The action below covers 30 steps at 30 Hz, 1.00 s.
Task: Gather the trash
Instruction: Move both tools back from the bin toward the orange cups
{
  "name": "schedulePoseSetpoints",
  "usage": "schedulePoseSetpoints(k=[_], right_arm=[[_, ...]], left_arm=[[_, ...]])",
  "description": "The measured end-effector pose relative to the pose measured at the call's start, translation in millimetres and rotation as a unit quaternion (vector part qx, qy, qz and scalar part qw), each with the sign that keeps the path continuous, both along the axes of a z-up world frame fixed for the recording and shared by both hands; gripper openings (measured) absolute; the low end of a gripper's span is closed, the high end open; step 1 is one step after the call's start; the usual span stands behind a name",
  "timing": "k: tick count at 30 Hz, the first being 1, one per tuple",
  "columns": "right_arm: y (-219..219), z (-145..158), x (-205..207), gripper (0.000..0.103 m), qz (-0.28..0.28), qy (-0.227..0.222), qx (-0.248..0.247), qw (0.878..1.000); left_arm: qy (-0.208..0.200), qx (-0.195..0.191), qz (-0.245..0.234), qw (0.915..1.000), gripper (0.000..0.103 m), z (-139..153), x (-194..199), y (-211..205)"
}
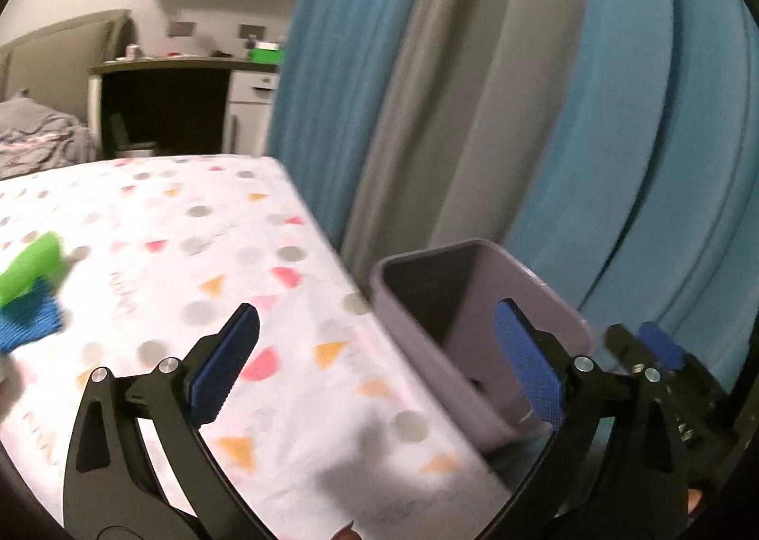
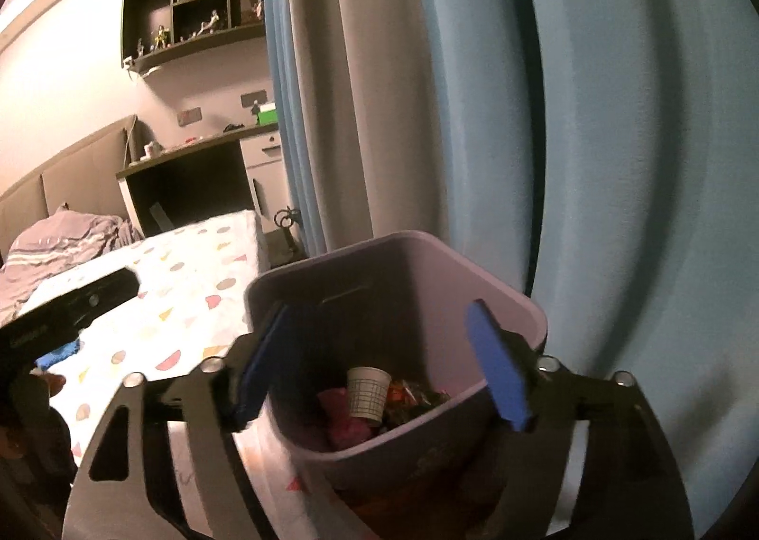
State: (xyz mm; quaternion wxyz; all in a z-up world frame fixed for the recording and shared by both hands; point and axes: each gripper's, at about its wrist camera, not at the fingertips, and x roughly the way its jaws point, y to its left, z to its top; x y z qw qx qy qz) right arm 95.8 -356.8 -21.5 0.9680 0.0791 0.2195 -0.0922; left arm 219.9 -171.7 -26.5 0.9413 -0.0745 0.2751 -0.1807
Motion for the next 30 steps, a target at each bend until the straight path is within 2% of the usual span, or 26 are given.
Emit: schedulePoseSetpoints(k=[1, 5, 17, 21, 24, 30], right_arm=[[2.6, 0.6, -3.2, 0.083, 0.000, 0.000, 0.002, 1.000], [13.5, 3.6, -9.9, 0.086, 0.006, -0.004, 0.002, 1.000], [83.4, 9.5, -15.3, 0.088, 0.074, -0.004, -0.002, 0.997], [115.4, 9.3, -15.4, 0.088, 0.106, -0.001, -0.006, 0.994], [142.1, 9.7, -13.5, 0.088, 0.133, 0.000, -0.008, 0.991], [197.1, 6.1, -7.0, 0.088, 0.180, 0.010, -0.014, 0.983]], left_arm=[[0.000, 0.001, 0.009, 1.0000, 0.097, -0.3, -5.2, 7.7], [0.000, 0.007, 0.041, 0.9991, 0.097, -2.5, -26.4, 33.9], [-0.004, 0.009, 0.129, 0.9916, 0.097, -4.8, -79.0, 124.4], [-0.007, 0.008, 0.158, 0.9874, 0.097, -3.7, -95.1, 155.6], [-0.016, 0.022, 0.181, 0.9831, 0.097, -3.0, -108.7, 178.6], [-0.021, 0.027, 0.234, 0.9716, 0.097, -4.0, -131.1, 231.6]])
